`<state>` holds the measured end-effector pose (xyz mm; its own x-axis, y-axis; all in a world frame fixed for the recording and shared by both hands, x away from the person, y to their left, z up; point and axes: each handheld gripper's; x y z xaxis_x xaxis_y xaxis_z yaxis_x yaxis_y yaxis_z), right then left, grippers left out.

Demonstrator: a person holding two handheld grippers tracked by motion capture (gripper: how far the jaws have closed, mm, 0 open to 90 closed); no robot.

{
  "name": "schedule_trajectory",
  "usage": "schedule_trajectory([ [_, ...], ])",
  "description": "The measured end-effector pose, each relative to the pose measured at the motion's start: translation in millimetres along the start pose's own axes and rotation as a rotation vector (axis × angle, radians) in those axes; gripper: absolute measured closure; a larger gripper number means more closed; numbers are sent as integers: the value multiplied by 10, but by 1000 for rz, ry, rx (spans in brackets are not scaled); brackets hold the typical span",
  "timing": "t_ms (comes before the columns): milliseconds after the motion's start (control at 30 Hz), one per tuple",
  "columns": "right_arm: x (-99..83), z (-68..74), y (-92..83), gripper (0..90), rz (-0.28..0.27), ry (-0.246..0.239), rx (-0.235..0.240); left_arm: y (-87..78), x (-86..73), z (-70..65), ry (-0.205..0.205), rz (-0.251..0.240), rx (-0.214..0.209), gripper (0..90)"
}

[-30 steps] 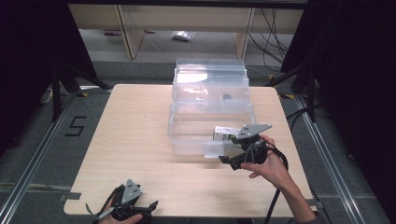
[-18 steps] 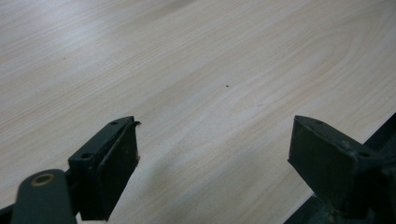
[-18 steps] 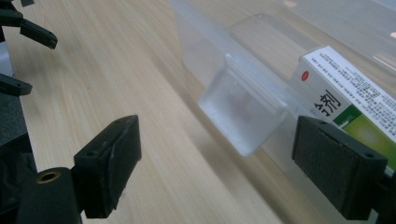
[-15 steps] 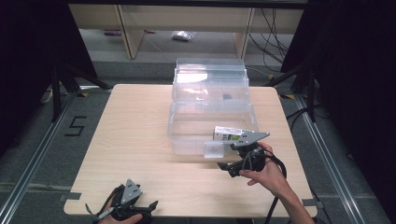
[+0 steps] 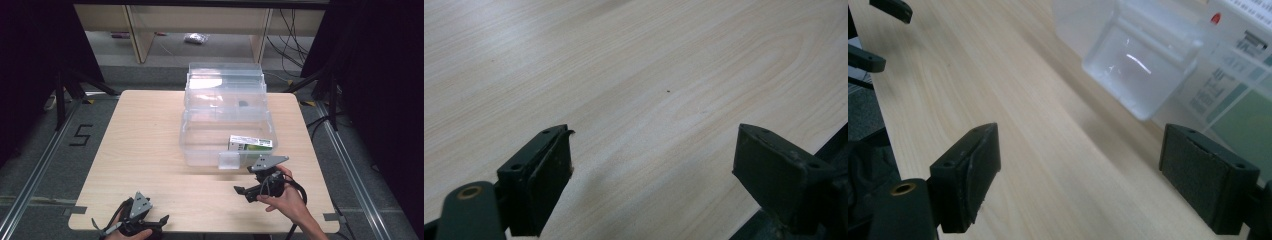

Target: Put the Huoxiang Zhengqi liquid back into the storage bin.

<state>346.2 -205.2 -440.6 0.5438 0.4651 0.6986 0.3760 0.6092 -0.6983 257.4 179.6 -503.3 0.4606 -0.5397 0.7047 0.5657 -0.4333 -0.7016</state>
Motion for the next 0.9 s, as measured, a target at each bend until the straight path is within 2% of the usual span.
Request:
schedule_trajectory([
  [67,-47,5,13,178,0,-12,-10,0,1,2,6,-1,-4,151],
  [133,-86,12,23,178,7,-4,5,-2,1,-1,4,-2,-1,151],
  [200,-115,27,15,178,11,15,-7,-4,1,0,5,-3,-1,151],
  [267,-139,23,22,178,5,10,2,6,3,-21,-20,-20,2,151],
  [300,-157,40,18,178,10,24,-1,-9,3,-6,4,-2,-5,152],
  [333,-171,26,21,178,5,12,-6,-5,1,-7,1,-7,-6,152],
  [367,-186,24,24,178,8,9,-3,12,2,-26,-27,-31,-2,151],
  [400,-203,25,21,178,8,12,-3,-3,2,-10,-3,-11,-5,152],
  [533,-275,38,-4,179,11,29,-6,-5,3,-6,3,-7,-6,152],
  [567,-298,40,-11,179,10,33,4,15,3,-30,-32,-36,-1,151],
  [633,-333,38,-23,179,7,40,-4,-8,5,-9,4,-3,-5,151],
  [667,-356,32,-28,179,2,36,-2,-8,4,-11,3,-3,-5,151],
  [733,-404,45,-38,178,5,60,4,-6,3,-9,1,-8,-6,152],
  [800,-442,20,-38,178,-2,38,7,-7,5,-10,3,-3,-5,151],
  [833,-465,24,-51,178,8,60,11,-7,5,-11,4,-3,-5,152],
  [900,-498,12,-60,176,5,57,0,-12,6,-8,5,-1,-3,151],
])
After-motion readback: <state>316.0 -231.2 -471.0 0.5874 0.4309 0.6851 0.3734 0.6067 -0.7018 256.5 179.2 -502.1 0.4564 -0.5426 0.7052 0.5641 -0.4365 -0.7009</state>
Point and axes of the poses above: each handheld gripper's, and its own axes: y roughly forward along the jaws, x roughly out of its top, z roughly to its left, and after that the axes turned 7 degrees about y, right-handed
